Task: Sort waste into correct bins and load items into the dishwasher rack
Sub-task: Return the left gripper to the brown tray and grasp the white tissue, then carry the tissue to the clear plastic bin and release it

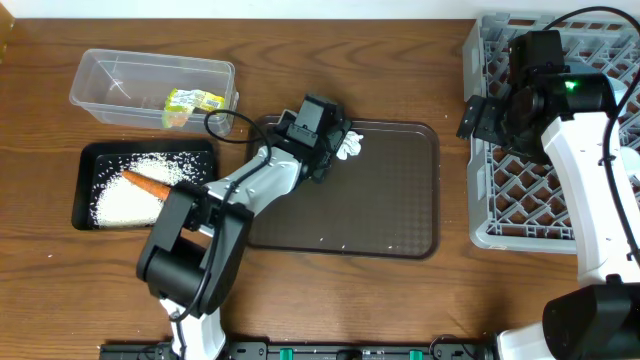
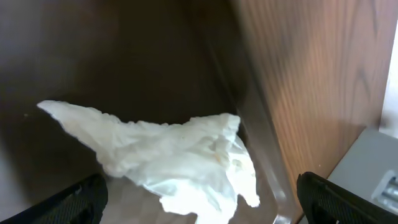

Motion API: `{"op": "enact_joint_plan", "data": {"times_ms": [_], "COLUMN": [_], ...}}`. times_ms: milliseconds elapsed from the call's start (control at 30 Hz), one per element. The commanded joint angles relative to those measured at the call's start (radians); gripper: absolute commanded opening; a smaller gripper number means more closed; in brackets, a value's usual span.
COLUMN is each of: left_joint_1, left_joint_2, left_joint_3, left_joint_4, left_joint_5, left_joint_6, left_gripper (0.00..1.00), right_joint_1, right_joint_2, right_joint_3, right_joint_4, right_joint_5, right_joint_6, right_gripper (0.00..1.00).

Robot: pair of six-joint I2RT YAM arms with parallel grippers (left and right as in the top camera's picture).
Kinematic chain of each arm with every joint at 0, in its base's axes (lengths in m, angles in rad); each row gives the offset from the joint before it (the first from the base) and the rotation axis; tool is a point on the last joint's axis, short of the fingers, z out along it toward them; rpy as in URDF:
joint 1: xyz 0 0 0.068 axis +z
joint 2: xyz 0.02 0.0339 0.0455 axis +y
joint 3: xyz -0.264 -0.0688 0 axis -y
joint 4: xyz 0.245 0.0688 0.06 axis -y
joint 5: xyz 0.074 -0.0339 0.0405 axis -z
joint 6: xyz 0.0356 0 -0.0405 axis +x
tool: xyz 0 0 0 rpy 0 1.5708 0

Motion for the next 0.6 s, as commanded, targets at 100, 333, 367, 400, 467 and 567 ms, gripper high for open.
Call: {"op": "enact_joint_plan", "data": {"times_ms": [100, 333, 367, 400, 467, 567], "left_joint_1": [-0.003, -0.003, -0.003, -0.003, -0.003, -0.003], "left_joint_2": [0.067, 0.075, 0.075, 0.075, 0.075, 0.075], "left_joint_3": [0.006, 0.006, 0.006, 0.006, 0.006, 0.006], "left_joint_4": [0.036, 0.037, 0.037, 0.037, 0.036, 0.034], "left_joint_5": [-0.001, -0.005, -0.005, -0.005, -0.004, -0.004], "left_joint_6": [-0.049, -0.048, -0.048, -0.048, -0.048, -0.048], "left_gripper": [0.95, 0.73, 0.69, 0.66, 0.58, 0.47], "right_joint_1": [-0.009, -0.009, -0.009, -0.009, -0.009, -0.009], "right_joint_2": [0.004, 0.004, 0.004, 0.004, 0.004, 0.004], "right_joint_3": [0.005, 0.005, 0.005, 0.005, 0.005, 0.005], "right_joint_4": [0.0, 0.0, 0.0, 0.0, 0.0, 0.0], "right_joint_5": [0.003, 0.003, 0.003, 0.003, 0.003, 0.003], "right_joint_6": [0.0, 0.0, 0.0, 0.0, 0.0, 0.0], "right_gripper": [0.99, 0.99, 0.99, 0.99, 0.99, 0.99]}}
